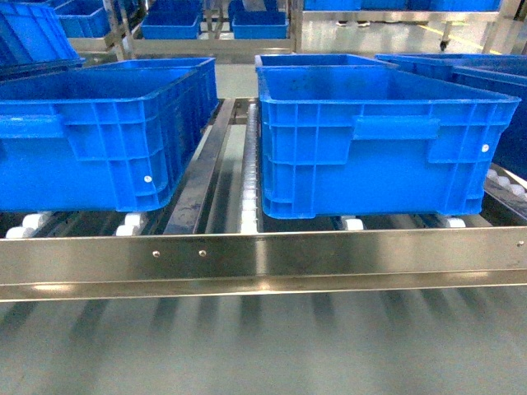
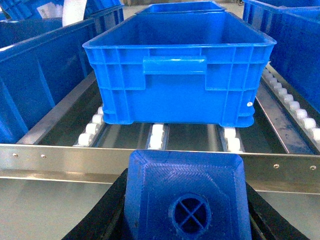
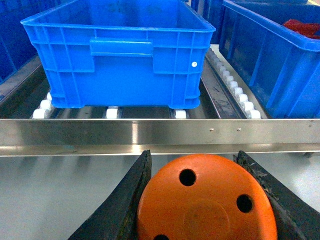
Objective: Sort blue parts and orange caps into right shelf containers
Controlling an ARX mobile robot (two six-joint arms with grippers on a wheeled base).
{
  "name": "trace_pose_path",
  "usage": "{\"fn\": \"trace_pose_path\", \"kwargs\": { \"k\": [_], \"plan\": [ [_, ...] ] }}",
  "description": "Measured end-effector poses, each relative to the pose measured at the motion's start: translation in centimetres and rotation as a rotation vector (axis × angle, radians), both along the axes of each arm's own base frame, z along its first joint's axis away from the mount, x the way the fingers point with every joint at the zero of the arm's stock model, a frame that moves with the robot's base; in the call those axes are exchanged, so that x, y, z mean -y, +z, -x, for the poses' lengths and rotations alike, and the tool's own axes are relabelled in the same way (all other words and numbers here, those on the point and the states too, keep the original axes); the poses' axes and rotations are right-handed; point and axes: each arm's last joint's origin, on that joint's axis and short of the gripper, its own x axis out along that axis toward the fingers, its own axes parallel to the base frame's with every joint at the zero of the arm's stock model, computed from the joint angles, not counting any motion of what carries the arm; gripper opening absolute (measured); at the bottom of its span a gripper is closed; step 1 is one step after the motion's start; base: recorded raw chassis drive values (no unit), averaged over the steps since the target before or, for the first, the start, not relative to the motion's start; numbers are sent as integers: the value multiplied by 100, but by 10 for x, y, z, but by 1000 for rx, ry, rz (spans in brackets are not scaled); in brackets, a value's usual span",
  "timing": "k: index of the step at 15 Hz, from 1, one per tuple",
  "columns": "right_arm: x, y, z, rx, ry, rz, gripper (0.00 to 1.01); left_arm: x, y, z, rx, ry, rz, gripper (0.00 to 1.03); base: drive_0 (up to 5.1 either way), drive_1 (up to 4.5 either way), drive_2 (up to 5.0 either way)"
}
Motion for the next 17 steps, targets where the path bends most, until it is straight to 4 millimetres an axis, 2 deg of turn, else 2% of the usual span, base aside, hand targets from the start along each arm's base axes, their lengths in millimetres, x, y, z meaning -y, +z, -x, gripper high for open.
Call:
{"fn": "trace_pose_path", "kwargs": {
  "k": [15,17],
  "plan": [
    [0,0,0,0,0,0,43,0,0,0,1,-1,-1,44,-20,412,-452],
    [0,0,0,1,0,0,43,0,0,0,3,-1,-1,44,0,0,0]
  ]
}}
